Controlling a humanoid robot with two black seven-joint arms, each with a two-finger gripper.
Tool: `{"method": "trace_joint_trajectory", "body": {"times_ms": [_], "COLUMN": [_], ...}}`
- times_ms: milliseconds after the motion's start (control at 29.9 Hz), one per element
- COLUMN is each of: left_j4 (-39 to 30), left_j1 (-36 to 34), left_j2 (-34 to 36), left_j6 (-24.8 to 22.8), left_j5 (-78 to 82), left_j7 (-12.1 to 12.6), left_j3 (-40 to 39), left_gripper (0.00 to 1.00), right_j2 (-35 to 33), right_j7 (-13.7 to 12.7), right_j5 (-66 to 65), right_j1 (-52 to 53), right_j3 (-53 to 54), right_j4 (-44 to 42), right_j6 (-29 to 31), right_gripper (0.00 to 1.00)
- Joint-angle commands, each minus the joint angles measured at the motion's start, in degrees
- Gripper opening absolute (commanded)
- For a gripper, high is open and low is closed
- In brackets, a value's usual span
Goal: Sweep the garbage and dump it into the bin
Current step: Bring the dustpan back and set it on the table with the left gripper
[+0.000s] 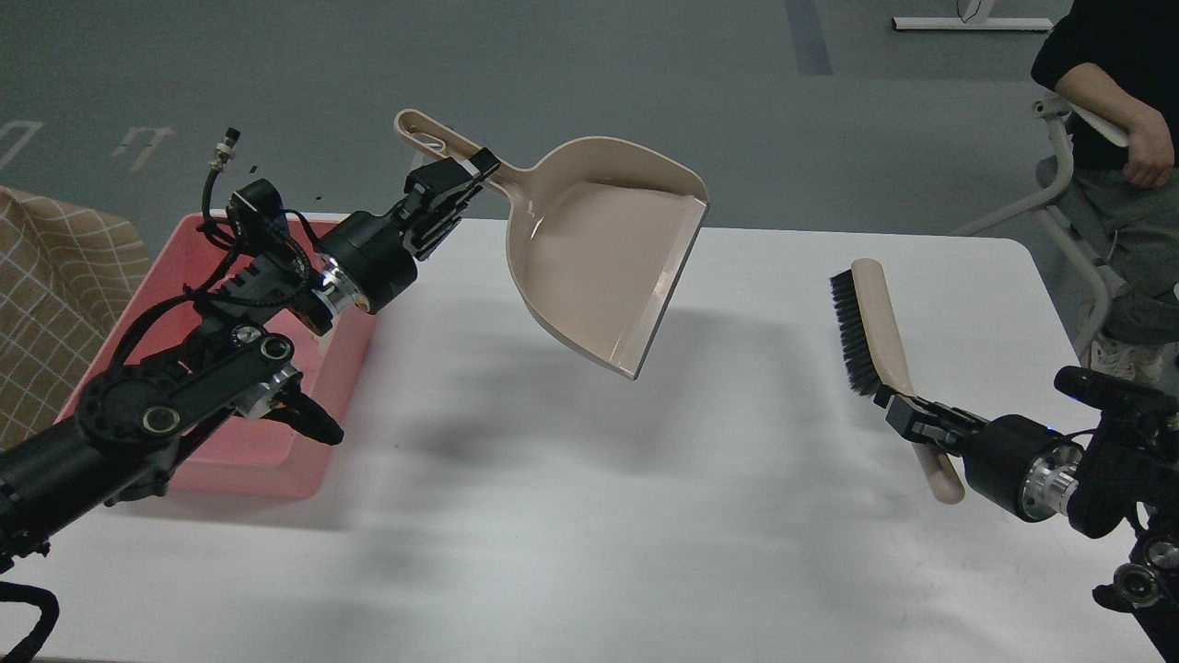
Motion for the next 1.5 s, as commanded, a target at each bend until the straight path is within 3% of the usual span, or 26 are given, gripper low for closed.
{"method": "trace_joint_trajectory", "body": {"times_ms": [0, 200, 367, 434, 1469], "left_j4": [0.44, 1.76, 2.73, 3.17, 5.46], "left_j1": [0.13, 0.13, 0.65, 1.01, 5.75], "left_j2": [-2.69, -4.98, -6.56, -7.96, -15.18], "left_j6": [2.28, 5.97, 8.96, 9.14, 13.27], "left_j5": [0.0, 0.0, -0.08, -0.08, -0.08], "left_j7": [1.8, 2.59, 6.36, 6.81, 7.51], "left_j3": [1.41, 5.1, 6.86, 6.87, 6.95], "left_gripper": [0.0, 0.0, 0.0, 0.0, 0.02], "right_j2": [0.01, -0.08, -0.52, -0.52, -0.69], "right_j7": [-0.01, -0.01, -0.01, -0.01, -0.01], "right_j5": [0.0, 0.0, 0.0, 0.0, -0.09], "right_j1": [0.07, 0.95, 1.74, 1.83, 0.95], "right_j3": [0.04, -0.14, -0.14, -0.14, -0.93], "right_j4": [0.0, 0.0, -0.53, -0.53, -0.88], "right_j6": [0.0, 0.0, 0.0, 0.0, 0.0], "right_gripper": [0.19, 0.19, 0.19, 0.19, 0.19]}}
